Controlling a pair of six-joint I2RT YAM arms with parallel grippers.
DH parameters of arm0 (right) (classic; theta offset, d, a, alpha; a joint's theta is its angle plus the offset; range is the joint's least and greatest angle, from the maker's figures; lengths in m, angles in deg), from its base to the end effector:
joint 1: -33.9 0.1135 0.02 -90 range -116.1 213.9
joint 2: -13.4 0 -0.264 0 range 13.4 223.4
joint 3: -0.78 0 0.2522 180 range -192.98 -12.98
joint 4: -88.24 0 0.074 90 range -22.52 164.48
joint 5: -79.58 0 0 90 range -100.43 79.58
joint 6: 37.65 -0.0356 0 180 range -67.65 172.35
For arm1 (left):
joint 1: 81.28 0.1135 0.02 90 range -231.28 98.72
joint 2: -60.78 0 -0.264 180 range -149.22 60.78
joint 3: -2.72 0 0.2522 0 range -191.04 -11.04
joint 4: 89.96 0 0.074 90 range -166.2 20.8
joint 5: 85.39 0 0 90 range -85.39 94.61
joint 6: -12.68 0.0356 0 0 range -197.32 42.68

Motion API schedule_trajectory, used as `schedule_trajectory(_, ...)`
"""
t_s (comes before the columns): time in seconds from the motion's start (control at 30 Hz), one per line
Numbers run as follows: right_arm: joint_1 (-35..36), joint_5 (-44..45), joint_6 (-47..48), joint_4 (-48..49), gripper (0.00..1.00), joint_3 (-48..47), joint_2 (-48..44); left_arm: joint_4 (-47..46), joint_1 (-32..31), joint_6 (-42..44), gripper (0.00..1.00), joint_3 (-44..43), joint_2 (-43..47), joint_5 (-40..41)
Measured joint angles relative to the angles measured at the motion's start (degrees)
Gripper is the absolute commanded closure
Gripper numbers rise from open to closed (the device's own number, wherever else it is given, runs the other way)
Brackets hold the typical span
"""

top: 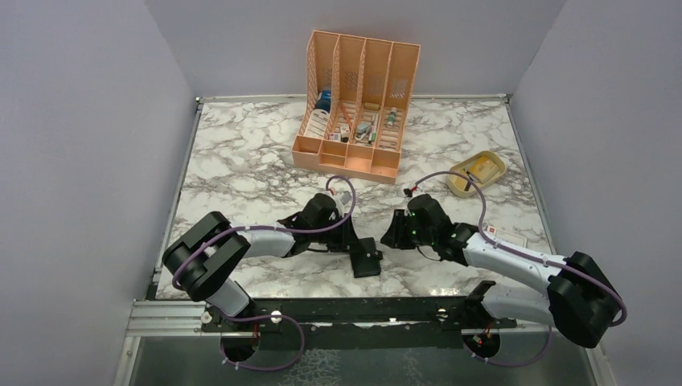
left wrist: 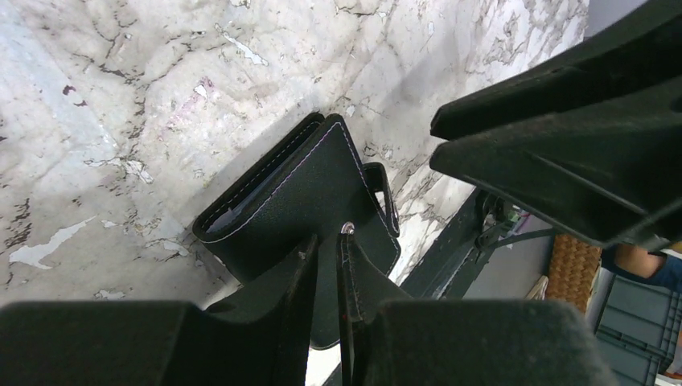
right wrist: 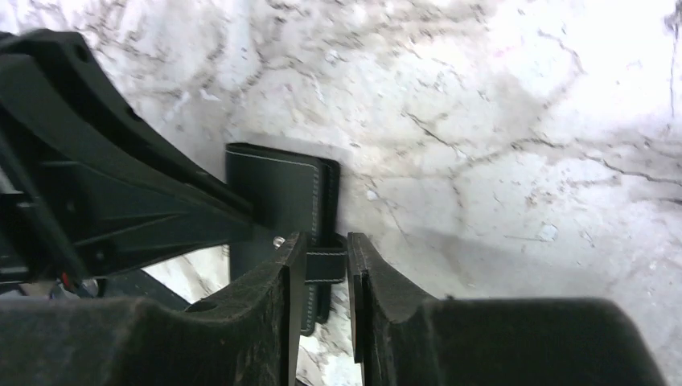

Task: Put the credit cards into the card holder
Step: Close the card holder at the center of the board.

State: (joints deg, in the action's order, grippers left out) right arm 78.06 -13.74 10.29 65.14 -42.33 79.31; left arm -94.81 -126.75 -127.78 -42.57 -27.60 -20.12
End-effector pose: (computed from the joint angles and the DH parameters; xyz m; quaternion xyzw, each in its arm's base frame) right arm 0.1571 0.1554 0.1781 -0.0279 0.9261 0.2761 0.2556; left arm 0.1859 -0.2102 0.1393 0.0551 0.8821 -0.4457 0.1424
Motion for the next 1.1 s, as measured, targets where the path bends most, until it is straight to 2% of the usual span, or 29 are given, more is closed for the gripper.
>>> schedule_trajectory(0.1, -2.5, -2.1, 0.0, 0.0, 0.75, 1.9, 0.0, 0.0, 0.0, 0.0, 0.82, 0.2, 0.0, 0.0)
schedule_trajectory(0.47, -3.0, -11.1, -2.5, 6.9, 0.77, 6.0, 1.2, 0.2, 0.0, 0.0, 0.81, 0.2, 0.0, 0.1)
schedule_trajectory(0.77, -3.0, -14.1, -2.9, 11.8, 0.83, 6.1, 4.0, 0.3, 0.0, 0.0, 0.81, 0.2, 0.1, 0.1)
schedule_trajectory(1.1, -3.0, -15.7, -3.6, 14.2, 0.83, 6.9, 5.9, 0.4, 0.0, 0.0, 0.81, 0.2, 0.2, 0.2)
